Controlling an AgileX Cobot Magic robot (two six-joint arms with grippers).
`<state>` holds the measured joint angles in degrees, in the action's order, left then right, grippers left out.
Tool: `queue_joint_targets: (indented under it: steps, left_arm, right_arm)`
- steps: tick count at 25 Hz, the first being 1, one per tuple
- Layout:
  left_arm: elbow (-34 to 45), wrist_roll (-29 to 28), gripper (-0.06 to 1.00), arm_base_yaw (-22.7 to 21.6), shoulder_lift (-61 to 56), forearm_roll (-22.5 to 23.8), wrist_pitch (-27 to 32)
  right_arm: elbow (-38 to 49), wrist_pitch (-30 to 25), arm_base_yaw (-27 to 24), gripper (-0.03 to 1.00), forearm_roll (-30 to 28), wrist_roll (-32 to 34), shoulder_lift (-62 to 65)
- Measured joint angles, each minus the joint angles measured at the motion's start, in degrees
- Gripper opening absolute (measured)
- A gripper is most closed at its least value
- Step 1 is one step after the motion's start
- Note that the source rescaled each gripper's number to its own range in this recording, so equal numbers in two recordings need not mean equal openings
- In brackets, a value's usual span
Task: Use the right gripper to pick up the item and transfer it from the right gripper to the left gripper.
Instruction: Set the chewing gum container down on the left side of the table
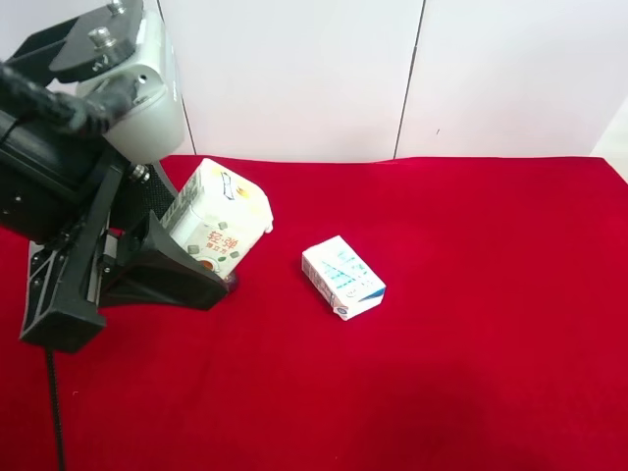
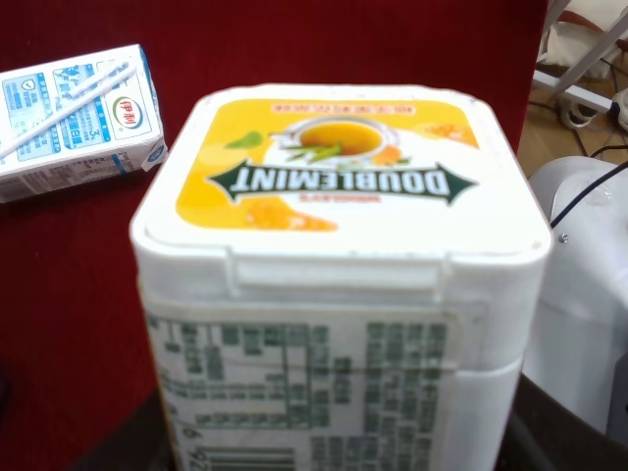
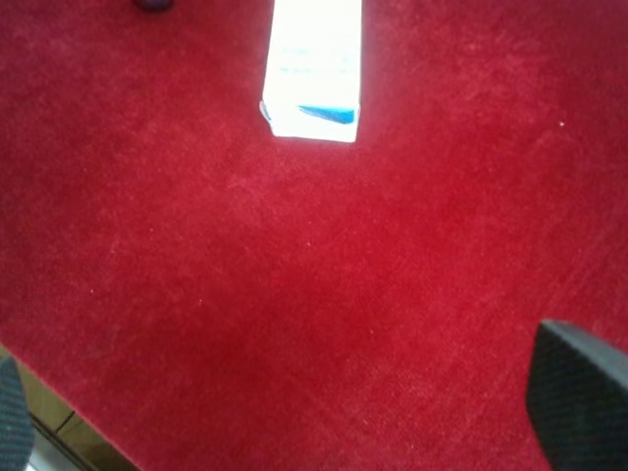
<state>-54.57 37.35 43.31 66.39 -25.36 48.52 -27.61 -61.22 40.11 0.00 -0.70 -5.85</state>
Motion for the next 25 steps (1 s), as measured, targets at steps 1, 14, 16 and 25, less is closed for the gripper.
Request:
queue_joint_targets:
  steps: [1, 14, 16, 25]
  left_arm:
    - [0.0, 0.0, 0.0, 0.0, 0.0, 0.0, 0.0]
    - [0.0, 0.0, 0.0, 0.0, 0.0, 0.0, -1.1]
    - [0.0, 0.0, 0.0, 0.0, 0.0, -0.1, -1.9]
    - [0.0, -0.7, 0.0, 0.0, 0.0, -0.1, -2.9]
  right_arm:
    - [0.0, 0.1, 0.0, 1.0, 0.0, 0.1, 0.0]
    - [0.0, 0.1, -7.1, 1.0, 0.0, 0.1, 0.5]
    - [0.0, 0.1, -13.3, 1.0, 0.0, 0.1, 1.4]
    - [0.2, 0.2, -28.8, 1.0, 0.0, 0.2, 5.9]
